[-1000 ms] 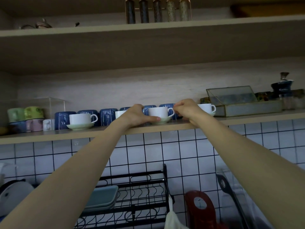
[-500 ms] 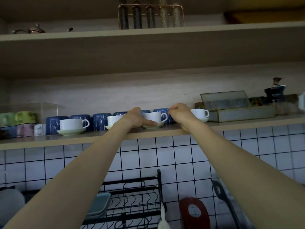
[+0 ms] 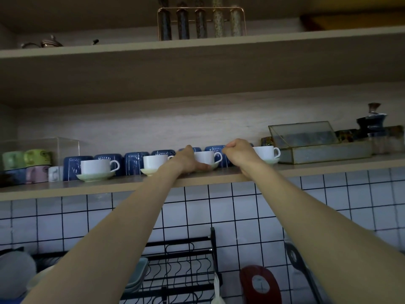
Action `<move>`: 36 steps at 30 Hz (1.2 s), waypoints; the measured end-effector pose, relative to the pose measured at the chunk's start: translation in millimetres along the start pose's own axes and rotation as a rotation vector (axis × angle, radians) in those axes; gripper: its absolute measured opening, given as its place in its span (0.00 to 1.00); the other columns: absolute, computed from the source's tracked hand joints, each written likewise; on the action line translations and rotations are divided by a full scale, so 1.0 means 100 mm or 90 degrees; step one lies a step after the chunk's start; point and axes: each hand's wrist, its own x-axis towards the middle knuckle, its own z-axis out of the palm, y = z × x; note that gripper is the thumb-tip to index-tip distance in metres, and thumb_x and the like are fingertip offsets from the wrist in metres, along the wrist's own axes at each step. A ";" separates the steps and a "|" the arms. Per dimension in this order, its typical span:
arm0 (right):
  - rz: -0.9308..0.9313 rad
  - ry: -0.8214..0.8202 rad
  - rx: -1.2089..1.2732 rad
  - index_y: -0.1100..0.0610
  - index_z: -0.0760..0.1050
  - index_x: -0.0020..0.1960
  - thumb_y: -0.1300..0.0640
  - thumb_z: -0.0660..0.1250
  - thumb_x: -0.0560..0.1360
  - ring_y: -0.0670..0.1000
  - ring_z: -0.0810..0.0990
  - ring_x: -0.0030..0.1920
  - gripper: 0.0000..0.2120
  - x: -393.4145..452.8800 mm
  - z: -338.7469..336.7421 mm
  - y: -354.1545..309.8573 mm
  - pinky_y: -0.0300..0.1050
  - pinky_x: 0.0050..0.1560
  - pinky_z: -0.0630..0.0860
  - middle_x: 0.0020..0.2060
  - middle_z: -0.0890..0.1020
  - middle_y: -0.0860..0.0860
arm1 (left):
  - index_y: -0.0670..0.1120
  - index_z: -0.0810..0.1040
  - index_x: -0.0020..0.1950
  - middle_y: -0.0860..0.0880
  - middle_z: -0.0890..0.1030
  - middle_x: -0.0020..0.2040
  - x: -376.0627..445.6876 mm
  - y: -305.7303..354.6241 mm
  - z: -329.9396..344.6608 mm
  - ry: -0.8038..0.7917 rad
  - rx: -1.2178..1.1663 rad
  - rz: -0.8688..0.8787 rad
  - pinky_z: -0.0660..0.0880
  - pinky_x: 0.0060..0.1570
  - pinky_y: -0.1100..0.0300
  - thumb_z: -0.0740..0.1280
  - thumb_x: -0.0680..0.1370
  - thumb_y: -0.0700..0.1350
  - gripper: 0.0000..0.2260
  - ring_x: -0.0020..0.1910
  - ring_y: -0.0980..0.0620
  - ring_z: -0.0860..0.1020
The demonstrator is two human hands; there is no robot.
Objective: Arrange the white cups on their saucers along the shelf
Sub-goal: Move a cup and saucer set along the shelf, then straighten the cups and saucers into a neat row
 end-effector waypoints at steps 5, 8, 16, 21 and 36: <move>-0.027 0.018 -0.036 0.67 0.80 0.57 0.62 0.62 0.76 0.55 0.80 0.45 0.14 -0.08 -0.02 -0.04 0.56 0.55 0.78 0.53 0.84 0.62 | 0.45 0.62 0.77 0.40 0.70 0.71 -0.14 0.05 0.02 0.092 0.090 0.062 0.72 0.64 0.45 0.73 0.73 0.60 0.39 0.68 0.39 0.72; -0.076 0.051 -0.051 0.61 0.80 0.55 0.61 0.63 0.78 0.53 0.79 0.49 0.11 -0.14 -0.05 -0.07 0.47 0.51 0.77 0.53 0.83 0.55 | 0.46 0.71 0.67 0.42 0.74 0.65 -0.24 0.08 -0.01 0.177 0.139 0.126 0.74 0.59 0.47 0.69 0.77 0.58 0.24 0.63 0.41 0.73; -0.109 0.176 -0.217 0.55 0.73 0.63 0.55 0.69 0.76 0.59 0.75 0.60 0.17 -0.03 -0.66 0.23 0.51 0.59 0.75 0.60 0.77 0.59 | 0.46 0.68 0.70 0.41 0.72 0.65 -0.24 0.06 0.00 0.112 0.079 0.100 0.74 0.60 0.46 0.71 0.76 0.58 0.28 0.59 0.40 0.77; -0.001 0.084 -0.273 0.60 0.65 0.71 0.47 0.78 0.68 0.61 0.71 0.67 0.39 0.04 -0.94 0.39 0.52 0.61 0.72 0.67 0.73 0.59 | 0.43 0.66 0.70 0.44 0.76 0.61 -0.12 0.03 0.03 0.012 0.063 0.041 0.72 0.51 0.53 0.72 0.72 0.63 0.36 0.54 0.45 0.76; 0.072 0.014 -0.314 0.63 0.63 0.71 0.52 0.77 0.71 0.60 0.76 0.63 0.37 0.06 -0.99 0.36 0.49 0.54 0.74 0.65 0.76 0.60 | 0.42 0.69 0.69 0.42 0.79 0.62 0.14 0.00 0.07 -0.009 -0.013 0.005 0.74 0.53 0.52 0.71 0.75 0.60 0.31 0.58 0.42 0.79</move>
